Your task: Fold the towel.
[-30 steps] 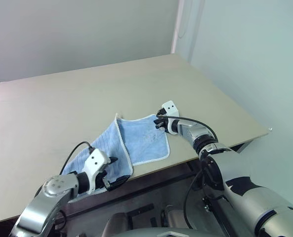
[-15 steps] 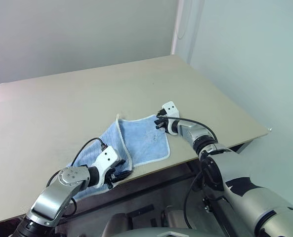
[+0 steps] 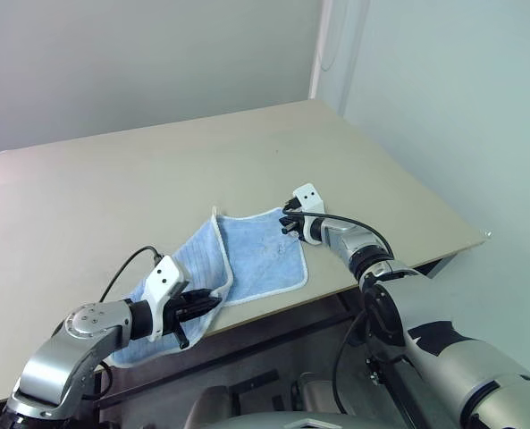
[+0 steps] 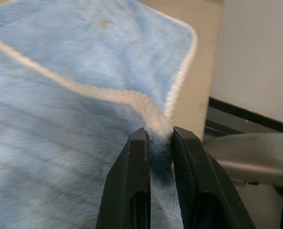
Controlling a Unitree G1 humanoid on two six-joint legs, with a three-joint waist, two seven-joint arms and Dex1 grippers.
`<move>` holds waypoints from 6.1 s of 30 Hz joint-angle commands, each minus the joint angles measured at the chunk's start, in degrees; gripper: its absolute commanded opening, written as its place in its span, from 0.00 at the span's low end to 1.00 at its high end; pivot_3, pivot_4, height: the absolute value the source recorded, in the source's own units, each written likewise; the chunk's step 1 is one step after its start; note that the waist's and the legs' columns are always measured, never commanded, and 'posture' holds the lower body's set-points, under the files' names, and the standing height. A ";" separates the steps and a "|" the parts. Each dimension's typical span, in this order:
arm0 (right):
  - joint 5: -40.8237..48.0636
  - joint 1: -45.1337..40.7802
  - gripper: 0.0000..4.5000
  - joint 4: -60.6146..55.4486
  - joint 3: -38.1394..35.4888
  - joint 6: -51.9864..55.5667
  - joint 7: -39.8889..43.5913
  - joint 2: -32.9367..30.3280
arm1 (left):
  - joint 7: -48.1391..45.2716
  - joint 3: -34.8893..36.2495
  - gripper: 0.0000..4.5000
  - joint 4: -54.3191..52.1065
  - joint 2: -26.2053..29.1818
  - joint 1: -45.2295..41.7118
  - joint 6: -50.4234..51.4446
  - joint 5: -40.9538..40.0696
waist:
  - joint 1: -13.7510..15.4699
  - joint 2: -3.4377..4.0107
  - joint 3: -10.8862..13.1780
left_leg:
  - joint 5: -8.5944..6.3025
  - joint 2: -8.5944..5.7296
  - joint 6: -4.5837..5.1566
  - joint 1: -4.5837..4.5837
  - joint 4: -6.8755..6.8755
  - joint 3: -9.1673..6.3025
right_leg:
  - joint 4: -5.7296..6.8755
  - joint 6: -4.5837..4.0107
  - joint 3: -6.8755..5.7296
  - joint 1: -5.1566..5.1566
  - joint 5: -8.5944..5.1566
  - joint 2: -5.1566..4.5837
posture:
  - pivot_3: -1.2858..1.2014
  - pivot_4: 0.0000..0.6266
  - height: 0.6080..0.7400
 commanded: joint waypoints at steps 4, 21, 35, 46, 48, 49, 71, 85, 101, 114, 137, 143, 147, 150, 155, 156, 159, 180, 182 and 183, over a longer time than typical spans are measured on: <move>0.23 -1.07 0.00 -0.74 -0.72 -0.61 -0.69 -0.30 | -0.27 7.54 0.17 2.52 1.09 -0.91 1.02 -3.44 | 0.00 0.00 0.01 | 0.00 0.00 0.00 0.00 0.00 -0.01 | 0.00 0.00 0.00 0.00 0.00 0.00 | 0.52 0.00 1.00; 0.56 -1.21 0.00 -0.70 -1.65 -0.25 -1.34 -1.16 | -1.35 8.93 0.01 6.89 1.53 -2.02 1.41 -4.85 | -0.03 0.02 0.03 | -0.01 0.01 -0.01 -0.04 -0.09 -0.17 | -0.17 0.00 -0.02 0.00 0.00 -0.01 | 0.52 0.00 1.00; 5.96 -12.78 0.00 -0.68 -9.79 -4.94 -6.32 -4.15 | 4.68 13.84 0.01 43.66 8.99 -32.38 -15.00 7.13 | 0.05 0.06 0.16 | 0.00 -0.08 0.00 -0.50 -0.07 -0.29 | -0.16 0.02 -0.17 -0.33 0.02 0.10 | 0.52 0.00 1.00; 4.36 -18.09 0.00 0.11 -11.10 -17.50 -13.05 -6.85 | 13.83 8.52 0.01 92.78 11.43 -66.33 -49.22 22.48 | 0.02 -0.11 0.16 | 0.00 -0.20 0.00 -1.06 -0.37 0.06 | -0.49 0.36 -0.04 -0.83 0.43 -0.10 | 0.52 0.00 1.00; 5.50 -16.68 0.00 -0.34 -11.80 -20.27 -10.30 -6.58 | 10.30 9.36 0.01 93.88 11.13 -64.98 -53.40 21.41 | -0.05 -0.11 0.15 | 0.00 -0.21 0.00 -0.96 -0.53 0.16 | -0.50 0.39 0.04 -0.84 0.44 -0.14 | 0.52 0.00 1.00; 6.03 -15.55 0.00 -0.71 -11.93 -21.96 -7.99 -6.39 | 7.63 9.60 0.01 93.47 10.99 -63.12 -55.61 20.80 | -0.08 -0.11 0.15 | 0.00 -0.20 0.00 -0.96 -0.59 0.17 | -0.49 0.38 0.05 -0.88 0.45 -0.13 | 0.52 0.00 1.00; 26.34 41.86 0.00 -57.18 -11.26 -9.69 26.79 -12.35 | -10.91 35.01 0.01 30.53 9.15 15.77 -38.30 1.24 | 0.21 -0.10 0.12 | -0.01 0.17 -0.02 -0.76 -0.79 0.46 | -0.12 -0.18 -0.11 -1.00 0.08 -0.82 | 0.52 0.00 1.00; 25.99 42.18 0.00 -61.08 -7.79 4.03 19.19 -17.42 | -11.60 28.98 0.01 32.72 8.64 9.38 -34.99 3.59 | 1.65 0.08 0.02 | -0.10 2.70 -0.16 -2.47 0.06 1.94 | 1.21 -0.39 -2.71 -0.27 -1.53 -0.77 | 0.52 0.00 1.00; 15.67 24.44 0.00 -30.10 -2.14 -6.93 13.16 -11.92 | -5.94 12.13 0.01 74.88 5.15 -29.98 -47.55 16.66 | 1.67 -0.15 0.00 | 0.05 1.98 -0.05 -0.92 -0.01 2.49 | 1.18 -0.26 -1.82 0.42 -2.06 -0.43 | 0.52 0.00 1.00; 17.59 16.03 0.80 -25.11 -6.30 -3.18 9.19 -11.23 | -4.24 13.69 0.71 80.20 4.48 -34.87 -49.58 14.77 | 1.65 -0.16 -0.01 | 0.05 2.05 -0.06 -0.89 0.02 2.48 | 1.31 -0.33 -1.74 0.36 -2.02 -0.38 | 0.52 0.00 1.00; 37.15 22.20 0.87 -44.17 -6.84 69.12 23.00 -29.67 | -6.90 15.66 0.71 16.92 1.54 -1.51 -16.57 -4.49 | 1.74 -0.03 0.05 | 0.04 2.02 -0.07 -1.00 0.07 2.51 | 1.26 -0.46 -1.55 0.13 -2.27 -0.30 | 0.52 0.00 1.00; 37.53 22.68 0.87 -45.20 -6.00 69.87 22.32 -27.81 | -6.71 13.27 0.71 17.36 1.10 -2.37 -17.52 -2.69 | 1.67 -0.05 0.05 | 0.04 2.04 -0.06 -1.01 0.04 2.53 | 1.24 -0.57 -1.47 0.09 -2.20 -0.19 | 0.52 0.00 1.00; 37.08 20.86 0.87 -42.83 -6.41 68.71 21.05 -25.17 | -6.53 11.91 0.71 18.05 0.84 -3.57 -17.78 -1.52 | 1.53 -0.10 0.02 | 0.04 2.04 -0.06 -0.96 0.06 2.50 | 1.25 -0.51 -1.46 0.10 -2.24 -0.14 | 0.52 0.00 1.00; 36.63 18.61 0.87 -39.54 -7.57 66.71 19.33 -22.65 | -6.31 11.26 0.71 18.14 0.30 -4.35 -17.67 -1.28 | 0.96 -0.12 0.01 | 0.04 2.04 -0.06 -0.90 0.05 2.48 | 1.25 -0.52 -1.35 0.10 -2.22 -0.06 | 0.52 0.00 1.00; 35.13 14.97 0.87 -32.72 -9.18 62.35 16.61 -19.77 | -5.94 10.83 0.71 18.41 -0.21 -5.16 -17.83 -0.43 | 0.16 -0.16 -0.01 | 0.04 2.04 -0.06 -0.88 0.06 2.42 | 1.28 -0.55 -1.31 0.11 -2.17 0.00 | 0.52 0.00 1.00; 34.77 14.44 0.87 -31.64 -9.46 61.40 16.04 -19.40 | -5.83 10.85 0.71 18.52 -0.29 -5.24 -17.88 -0.33 | 0.14 -0.17 -0.02 | 0.04 2.04 -0.06 -0.86 0.06 2.43 | 1.28 -0.55 -1.26 0.11 -2.16 0.02 | 0.52 0.00 1.00; 33.90 12.87 0.73 -27.95 -10.10 60.08 15.03 -19.07 | -5.25 10.73 0.71 18.78 -0.46 -4.82 -18.72 0.78 | 0.19 -0.19 -0.03 | 0.04 2.03 -0.06 -0.82 0.06 2.45 | 1.28 -0.52 -1.13 0.11 -2.12 0.06 | 0.52 0.00 1.00; 24.33 12.91 0.01 -22.38 -0.61 56.00 30.97 -38.01 | -2.46 12.71 0.71 22.04 -2.05 -4.39 -21.28 1.52 | 1.99 -0.32 -0.13 | 0.03 1.79 -0.07 -1.10 0.05 2.59 | 1.06 -0.56 -0.82 -0.07 -2.06 -0.15 | 0.52 0.00 1.00; 21.68 12.03 0.01 -21.06 1.19 52.15 33.20 -41.20 | -2.25 12.69 0.71 21.91 -2.03 -4.48 -21.05 1.61 | 1.90 -0.29 -0.11 | 0.03 1.77 -0.06 -1.23 0.05 2.63 | 1.06 -0.57 -0.79 -0.21 -2.05 -0.16 | 0.52 0.00 1.00; 21.08 11.15 0.01 -21.00 1.41 50.64 34.32 -42.39 | -2.19 12.67 0.71 21.89 -2.05 -4.51 -21.03 1.65 | 1.80 -0.29 -0.10 | 0.03 1.77 -0.06 -1.25 0.05 2.63 | 1.06 -0.57 -0.79 -0.24 -2.05 -0.15 | 0.52 0.00 1.00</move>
